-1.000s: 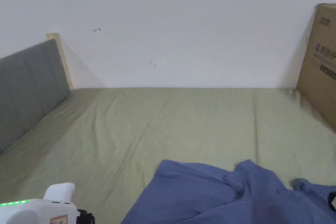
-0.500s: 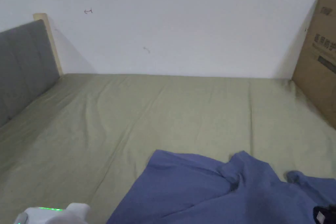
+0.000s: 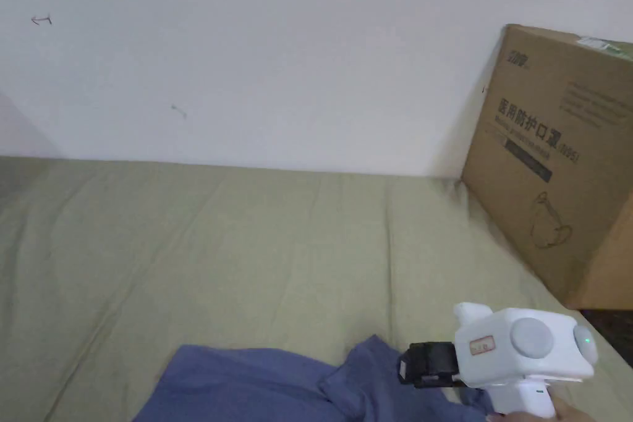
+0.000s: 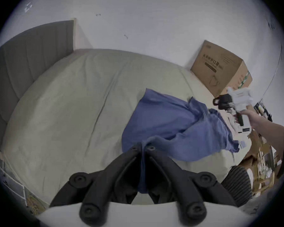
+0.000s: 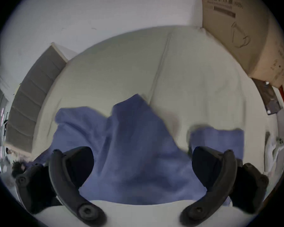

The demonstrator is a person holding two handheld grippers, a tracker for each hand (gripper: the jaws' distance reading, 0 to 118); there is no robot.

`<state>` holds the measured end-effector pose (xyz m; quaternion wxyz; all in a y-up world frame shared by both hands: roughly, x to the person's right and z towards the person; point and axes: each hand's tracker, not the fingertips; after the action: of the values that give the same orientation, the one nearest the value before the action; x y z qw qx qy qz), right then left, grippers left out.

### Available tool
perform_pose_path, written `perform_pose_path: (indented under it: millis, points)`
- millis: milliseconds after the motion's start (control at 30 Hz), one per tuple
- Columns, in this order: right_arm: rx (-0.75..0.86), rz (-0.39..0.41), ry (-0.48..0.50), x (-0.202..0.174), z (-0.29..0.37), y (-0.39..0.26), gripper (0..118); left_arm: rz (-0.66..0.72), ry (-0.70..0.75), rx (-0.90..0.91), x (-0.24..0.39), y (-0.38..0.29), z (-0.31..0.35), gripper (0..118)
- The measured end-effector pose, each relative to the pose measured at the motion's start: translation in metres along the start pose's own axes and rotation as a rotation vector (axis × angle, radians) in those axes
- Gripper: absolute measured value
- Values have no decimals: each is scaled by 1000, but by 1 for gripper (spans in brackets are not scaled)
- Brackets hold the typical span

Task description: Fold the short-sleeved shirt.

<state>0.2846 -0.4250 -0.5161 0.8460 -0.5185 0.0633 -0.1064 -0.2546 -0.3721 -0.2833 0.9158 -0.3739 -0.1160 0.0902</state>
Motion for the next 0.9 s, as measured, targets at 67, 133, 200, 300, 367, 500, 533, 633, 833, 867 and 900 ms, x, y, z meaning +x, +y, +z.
perform_pose_path:
  millis: [67,133,200,300,367,500,533,633,833,867,900]
  points:
    - [-50,-34,-35,5,-29,18,117,-13,15,0,4,1,-1,2]
    - [-79,-70,-80,15,-51,33,107,-18,18,-14,2,6,-6,2]
    - [-93,-94,-126,22,-66,40,83,-16,17,-26,1,6,-9,2]
    - [-176,-42,-135,19,-74,39,3,-13,36,-43,-5,9,-15,2]
    - [-147,92,-156,9,-58,39,0,4,31,-51,-6,8,-16,2]
    - [41,25,-19,14,24,51,0,24,16,-43,-9,10,-13,2]
    - [77,8,6,17,47,53,0,23,17,-38,-10,12,-10,2]
    - [177,13,34,10,117,30,0,30,9,-2,-7,21,1,2]
    - [375,21,6,5,237,5,0,-4,-15,126,-1,71,42,2]
    - [405,29,1,5,259,5,0,-25,-20,146,2,84,49,2]
    - [436,31,0,4,282,5,0,-51,-25,175,4,97,55,2]
